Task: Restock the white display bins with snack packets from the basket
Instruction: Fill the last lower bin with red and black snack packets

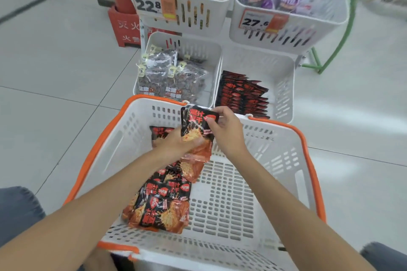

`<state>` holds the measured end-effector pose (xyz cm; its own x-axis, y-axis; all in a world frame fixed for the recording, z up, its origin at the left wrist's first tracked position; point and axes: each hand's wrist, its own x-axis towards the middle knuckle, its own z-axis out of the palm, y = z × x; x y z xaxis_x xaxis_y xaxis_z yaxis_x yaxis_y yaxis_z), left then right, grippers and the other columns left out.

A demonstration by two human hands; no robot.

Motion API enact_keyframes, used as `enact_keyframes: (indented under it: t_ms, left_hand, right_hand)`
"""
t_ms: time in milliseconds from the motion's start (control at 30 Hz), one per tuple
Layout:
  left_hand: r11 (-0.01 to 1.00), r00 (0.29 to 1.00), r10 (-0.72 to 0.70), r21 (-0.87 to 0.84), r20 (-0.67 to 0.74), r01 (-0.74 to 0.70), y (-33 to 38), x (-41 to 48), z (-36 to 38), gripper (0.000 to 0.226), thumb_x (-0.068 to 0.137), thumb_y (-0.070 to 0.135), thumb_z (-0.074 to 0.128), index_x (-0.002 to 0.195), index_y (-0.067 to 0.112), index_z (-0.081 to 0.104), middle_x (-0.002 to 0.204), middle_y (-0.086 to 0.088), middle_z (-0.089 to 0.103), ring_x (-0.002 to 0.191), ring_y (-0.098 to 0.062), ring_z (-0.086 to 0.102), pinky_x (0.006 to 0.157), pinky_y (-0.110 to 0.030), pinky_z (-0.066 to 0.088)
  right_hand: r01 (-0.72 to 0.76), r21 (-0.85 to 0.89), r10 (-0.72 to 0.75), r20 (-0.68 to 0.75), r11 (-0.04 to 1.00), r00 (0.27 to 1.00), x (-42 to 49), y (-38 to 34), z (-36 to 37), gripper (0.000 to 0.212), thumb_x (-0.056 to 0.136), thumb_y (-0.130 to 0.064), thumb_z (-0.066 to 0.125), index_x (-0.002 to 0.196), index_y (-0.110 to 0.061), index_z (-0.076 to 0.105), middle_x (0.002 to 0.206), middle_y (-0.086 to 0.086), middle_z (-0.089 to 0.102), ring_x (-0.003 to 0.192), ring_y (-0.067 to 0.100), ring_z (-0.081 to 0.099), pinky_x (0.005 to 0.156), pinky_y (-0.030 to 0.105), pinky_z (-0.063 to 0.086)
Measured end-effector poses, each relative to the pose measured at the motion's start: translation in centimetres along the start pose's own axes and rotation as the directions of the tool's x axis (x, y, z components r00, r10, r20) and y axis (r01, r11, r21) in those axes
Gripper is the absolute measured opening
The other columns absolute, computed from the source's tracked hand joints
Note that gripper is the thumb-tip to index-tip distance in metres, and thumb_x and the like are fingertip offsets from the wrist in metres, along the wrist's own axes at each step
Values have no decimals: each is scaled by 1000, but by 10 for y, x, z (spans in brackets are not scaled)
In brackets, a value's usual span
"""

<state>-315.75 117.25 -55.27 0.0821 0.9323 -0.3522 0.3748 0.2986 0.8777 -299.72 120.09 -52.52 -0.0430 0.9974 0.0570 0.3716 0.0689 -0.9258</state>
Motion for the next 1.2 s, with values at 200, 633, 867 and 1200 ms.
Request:
enact_keyframes:
  t_ms: [200, 633, 867, 1200]
  left_hand:
    - [941, 940, 333, 30, 76, -336, 77, 30, 23, 54, 90, 36, 68, 133, 28, 37, 118, 18, 57, 111, -2, 57, 88, -21, 48]
    - [807, 888, 434, 503, -151, -309, 124, 197, 2, 70, 88, 45, 67, 146, 20, 37, 149, -2, 41, 137, -23, 37, 114, -46, 33]
    - [765, 867, 495, 503, -60, -402, 121, 240, 5, 81, 90, 39, 66, 155, 24, 20, 160, 2, 25, 147, -17, 19, 118, -34, 18]
    - [711, 822, 555, 588, -131, -386, 107, 256, 14, 48, 101, 18, 49, 148, 20, 37, 158, -2, 26, 145, -20, 15, 118, -31, 13]
  right_hand:
    - [-370, 405, 235, 345, 836, 909, 34, -11, -66, 46, 86, -11, 68, 130, -6, 54, 123, 16, 65, 107, 28, 63, 97, 44, 49]
    - [327, -181, -360, -199, 928, 911, 161, 36, -140, 30, 84, -12, 74, 107, -26, 60, 98, -16, 64, 93, -6, 59, 85, 12, 45]
    - [295, -278, -266, 136, 914, 954, 242, 83, -101, 34, 90, -18, 68, 123, -19, 61, 123, -10, 61, 115, 11, 57, 103, 26, 43]
    - [68, -447, 147, 428, 892, 892, 284, 84, -105, 53, 98, -48, 47, 144, -24, 41, 149, 0, 43, 136, 17, 39, 104, 22, 26]
